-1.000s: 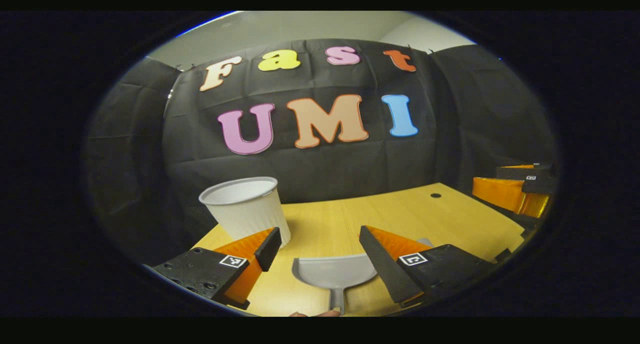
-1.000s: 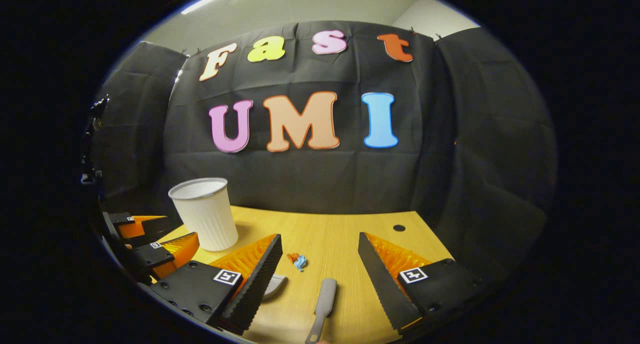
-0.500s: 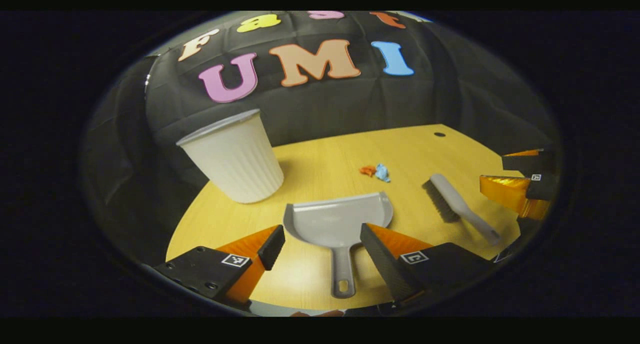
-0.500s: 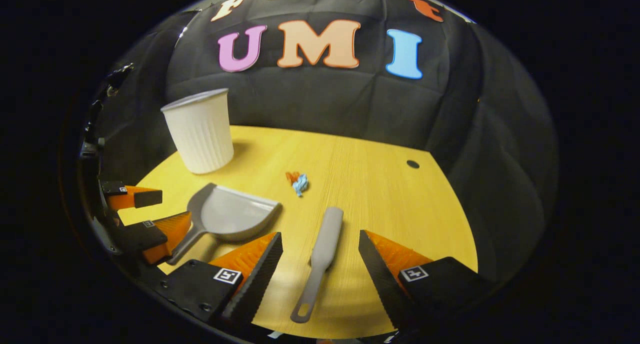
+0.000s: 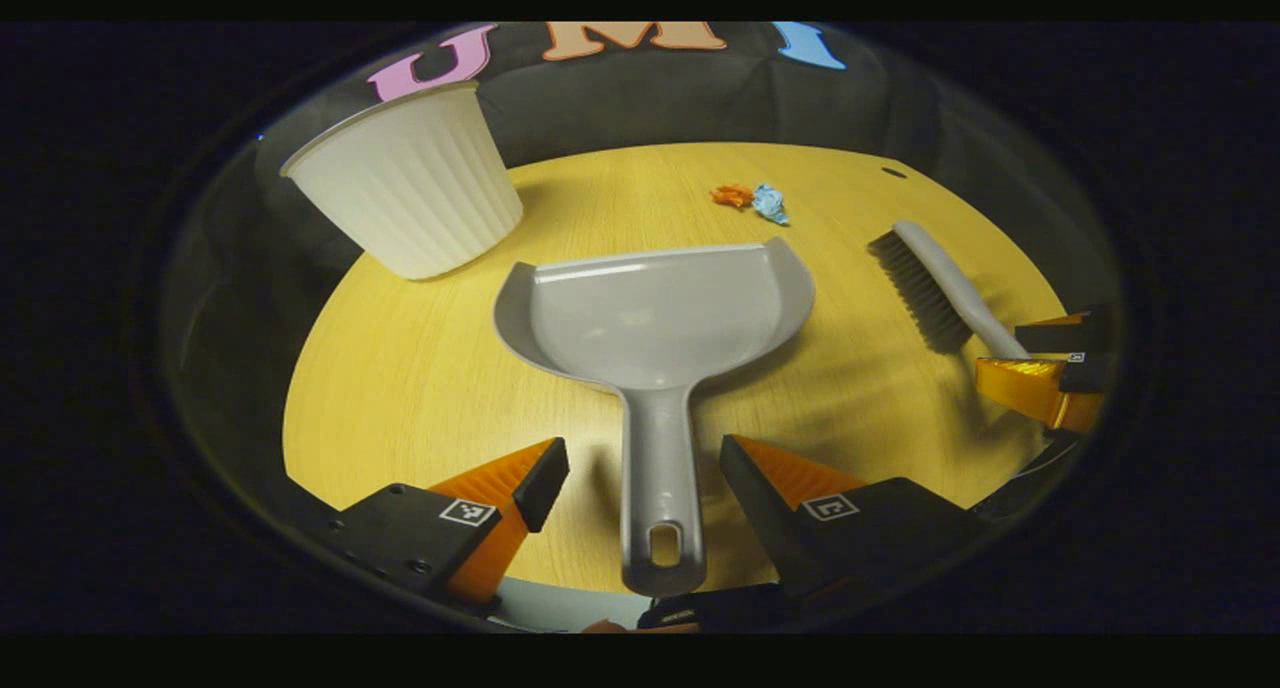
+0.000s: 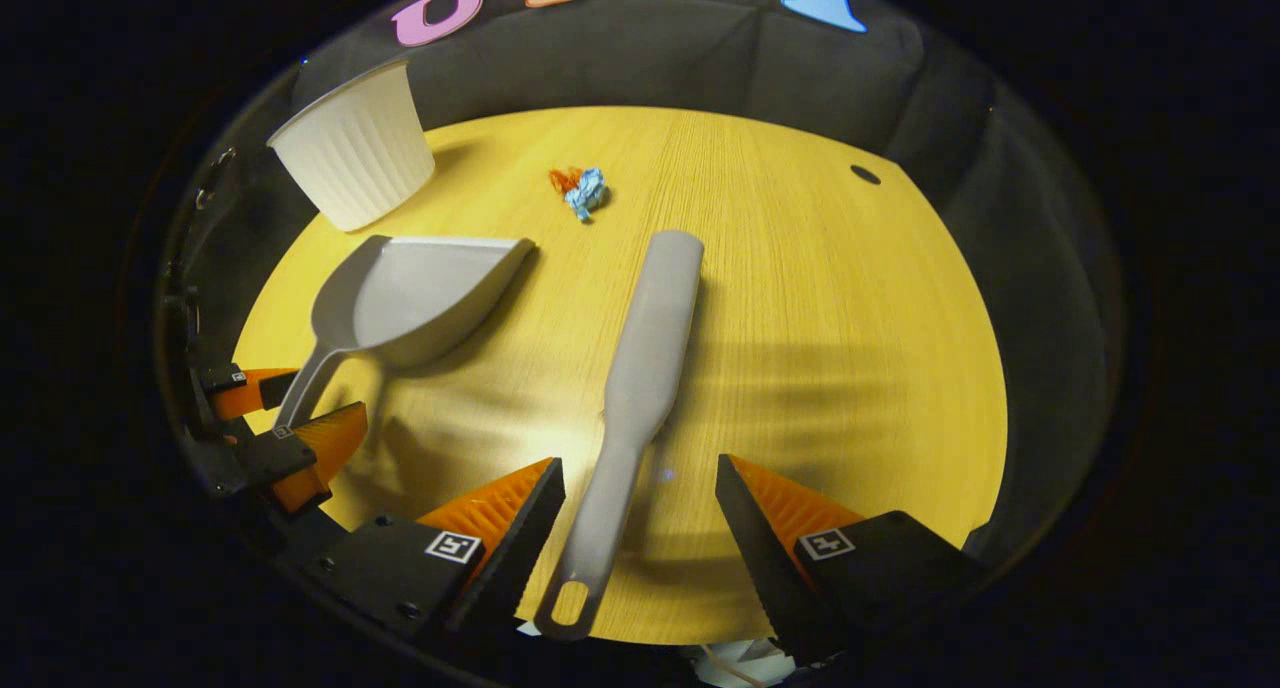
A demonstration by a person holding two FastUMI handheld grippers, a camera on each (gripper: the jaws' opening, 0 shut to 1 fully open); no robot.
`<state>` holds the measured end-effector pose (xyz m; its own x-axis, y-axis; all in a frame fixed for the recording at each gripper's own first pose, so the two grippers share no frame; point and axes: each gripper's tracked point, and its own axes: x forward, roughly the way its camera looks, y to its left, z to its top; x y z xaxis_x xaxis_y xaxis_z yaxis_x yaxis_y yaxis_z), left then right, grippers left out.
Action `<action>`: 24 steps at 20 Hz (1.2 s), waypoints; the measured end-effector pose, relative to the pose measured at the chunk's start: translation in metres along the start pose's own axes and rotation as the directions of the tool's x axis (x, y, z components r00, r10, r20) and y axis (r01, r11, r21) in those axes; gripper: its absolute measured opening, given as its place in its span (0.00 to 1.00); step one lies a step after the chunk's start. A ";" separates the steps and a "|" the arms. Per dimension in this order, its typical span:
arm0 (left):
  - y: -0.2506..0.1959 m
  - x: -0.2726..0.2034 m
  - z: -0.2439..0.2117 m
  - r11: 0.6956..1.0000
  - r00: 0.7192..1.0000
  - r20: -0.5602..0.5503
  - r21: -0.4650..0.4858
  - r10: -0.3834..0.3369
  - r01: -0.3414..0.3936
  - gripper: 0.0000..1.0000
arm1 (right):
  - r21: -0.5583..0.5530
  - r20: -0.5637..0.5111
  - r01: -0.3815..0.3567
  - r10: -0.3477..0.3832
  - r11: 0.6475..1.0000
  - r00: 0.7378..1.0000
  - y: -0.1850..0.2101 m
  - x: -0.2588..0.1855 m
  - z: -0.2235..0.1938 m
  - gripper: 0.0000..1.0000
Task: Pick up the small broom and dustpan from the desktop, sweep the trash into the dustpan with the broom, and then empty the trash into the garbage bin.
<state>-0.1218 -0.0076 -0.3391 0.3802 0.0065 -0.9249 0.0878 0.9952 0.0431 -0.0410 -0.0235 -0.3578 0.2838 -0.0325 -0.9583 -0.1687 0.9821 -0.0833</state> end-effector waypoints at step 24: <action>-0.009 0.032 0.064 0.962 0.995 -0.013 0.253 -0.102 0.102 0.25 | -0.134 0.144 0.067 -0.047 0.989 0.988 -0.070 0.026 0.192 0.14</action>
<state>-0.0515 -0.0222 -0.3452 0.3576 -0.0935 -0.9292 0.3557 0.9336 0.0429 0.1592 -0.0579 -0.3240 0.4243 -0.0517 -0.9041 -0.2740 0.9442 -0.1826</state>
